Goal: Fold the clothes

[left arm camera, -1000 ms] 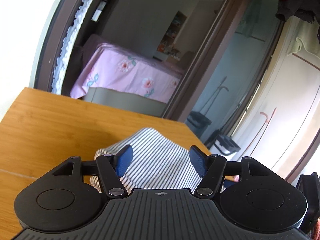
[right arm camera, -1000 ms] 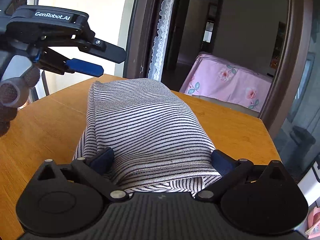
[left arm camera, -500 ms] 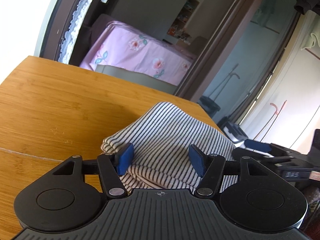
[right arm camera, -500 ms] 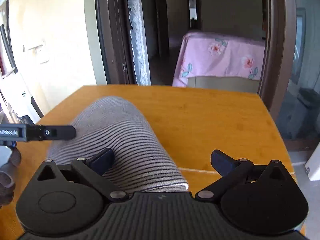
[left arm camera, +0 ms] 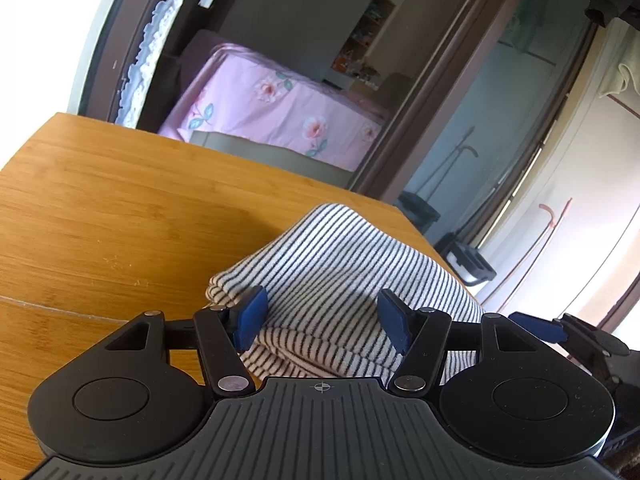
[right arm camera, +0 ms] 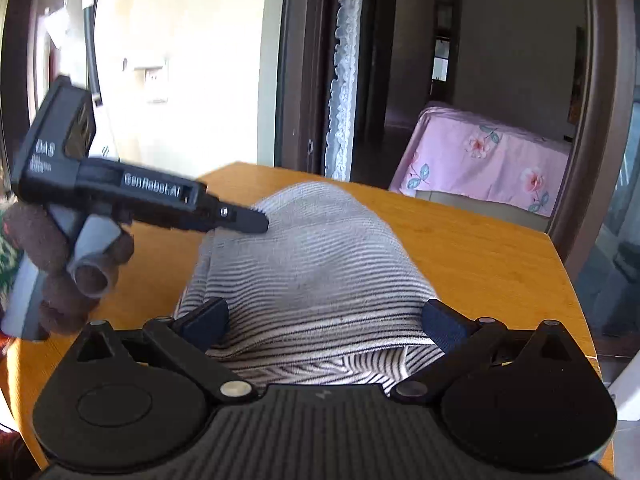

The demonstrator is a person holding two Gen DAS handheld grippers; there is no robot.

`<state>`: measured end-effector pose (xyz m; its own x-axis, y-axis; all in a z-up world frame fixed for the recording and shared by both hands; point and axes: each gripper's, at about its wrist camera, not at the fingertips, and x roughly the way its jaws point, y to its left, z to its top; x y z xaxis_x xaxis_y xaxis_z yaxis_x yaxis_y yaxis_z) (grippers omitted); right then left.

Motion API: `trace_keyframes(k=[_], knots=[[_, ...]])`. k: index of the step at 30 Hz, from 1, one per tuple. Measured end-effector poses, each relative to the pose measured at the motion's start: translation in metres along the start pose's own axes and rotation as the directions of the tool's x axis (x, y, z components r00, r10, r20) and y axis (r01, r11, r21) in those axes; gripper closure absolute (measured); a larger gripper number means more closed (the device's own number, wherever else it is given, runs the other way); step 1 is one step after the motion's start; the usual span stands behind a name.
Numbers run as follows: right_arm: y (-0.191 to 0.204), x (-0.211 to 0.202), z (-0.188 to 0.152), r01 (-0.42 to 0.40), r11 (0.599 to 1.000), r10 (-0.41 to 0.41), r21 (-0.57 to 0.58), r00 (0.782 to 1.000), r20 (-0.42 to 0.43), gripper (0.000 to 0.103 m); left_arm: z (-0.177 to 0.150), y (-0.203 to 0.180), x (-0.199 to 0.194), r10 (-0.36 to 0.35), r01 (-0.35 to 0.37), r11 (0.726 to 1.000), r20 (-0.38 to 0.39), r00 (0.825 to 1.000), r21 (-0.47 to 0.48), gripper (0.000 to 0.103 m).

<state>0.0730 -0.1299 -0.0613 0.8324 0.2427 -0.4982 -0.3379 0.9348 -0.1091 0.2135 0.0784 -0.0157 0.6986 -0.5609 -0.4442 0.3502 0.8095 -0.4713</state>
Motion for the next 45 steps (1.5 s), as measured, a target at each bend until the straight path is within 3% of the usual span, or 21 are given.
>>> trace_keyframes(k=[5,8,12,15,17,22,23,24,25,29,30,31,32,35,40,42,45], knots=[[0.003,0.002,0.0,0.014,1.0,-0.014,0.006,1.0,-0.01,0.0,0.002,-0.007,-0.008,0.044,-0.044,0.999,-0.001,0.999,-0.005,0.036],[0.002,0.003,0.0,0.011,1.0,-0.01,0.018,1.0,-0.01,0.0,-0.002,-0.021,-0.021,0.021,-0.022,1.0,-0.013,1.0,-0.023,0.025],[-0.006,0.004,0.0,-0.029,0.999,0.03,0.043,1.0,-0.01,0.0,-0.011,-0.039,-0.03,0.007,-0.009,1.0,-0.052,0.999,-0.028,0.027],[-0.029,0.0,0.008,-0.109,0.989,0.113,0.098,0.993,-0.037,0.0,-0.025,-0.048,-0.016,0.064,-0.062,0.998,-0.113,0.992,0.022,0.028],[-0.049,-0.007,0.016,-0.126,0.981,0.129,0.15,0.992,-0.007,0.0,-0.032,-0.047,-0.008,0.085,-0.082,0.996,-0.126,0.988,0.033,0.026],[-0.093,0.002,0.044,-0.097,0.958,0.087,0.271,0.995,0.049,0.0,-0.032,-0.044,-0.008,0.075,-0.071,0.997,-0.126,0.989,0.034,0.025],[-0.1,0.01,0.047,-0.103,0.95,0.093,0.296,0.995,0.047,0.004,-0.032,-0.043,-0.007,0.074,-0.07,0.997,-0.126,0.989,0.032,0.025],[-0.105,0.021,0.046,-0.122,0.933,0.12,0.338,0.992,0.027,0.014,-0.032,-0.042,-0.007,0.072,-0.069,0.997,-0.126,0.989,0.029,0.024],[-0.11,0.034,0.044,-0.142,0.912,0.152,0.384,0.988,0.005,0.018,-0.032,-0.042,-0.007,0.071,-0.068,0.997,-0.127,0.989,0.026,0.024],[-0.124,0.072,0.021,-0.225,0.786,0.296,0.576,0.955,-0.03,0.015,-0.033,-0.04,-0.008,0.069,-0.066,0.998,-0.127,0.99,0.024,0.023],[-0.126,0.081,0.014,-0.242,0.745,0.332,0.622,0.943,-0.03,0.018,-0.033,-0.038,-0.008,0.066,-0.064,0.998,-0.129,0.989,0.022,0.023],[-0.123,0.078,0.012,-0.268,0.734,0.356,0.624,0.935,-0.017,0.024,-0.033,-0.037,-0.008,0.063,-0.061,0.998,-0.131,0.989,0.02,0.022],[-0.118,0.073,0.012,-0.295,0.732,0.376,0.614,0.927,-0.002,0.029,-0.032,-0.035,-0.008,0.06,-0.058,0.998,-0.133,0.989,0.018,0.022],[-0.102,0.045,0.018,-0.357,0.784,0.396,0.508,0.917,0.033,0.04,-0.028,-0.031,-0.009,0.068,-0.065,0.998,-0.131,0.989,0.023,0.02],[-0.095,0.038,-0.001,-0.301,0.837,0.366,0.456,0.929,-0.059,0.042,-0.015,-0.024,-0.016,0.11,-0.106,0.993,-0.093,0.99,0.044,0.02],[-0.095,0.037,-0.006,-0.301,0.82,0.372,0.486,0.927,-0.052,0.042,-0.012,-0.03,-0.023,0.117,-0.111,0.991,-0.071,0.991,0.074,0.019],[-0.084,0.031,-0.003,-0.272,0.862,0.327,0.426,0.943,-0.058,0.042,-0.007,-0.038,-0.032,0.125,-0.12,0.986,-0.037,0.991,0.119,0.024]])
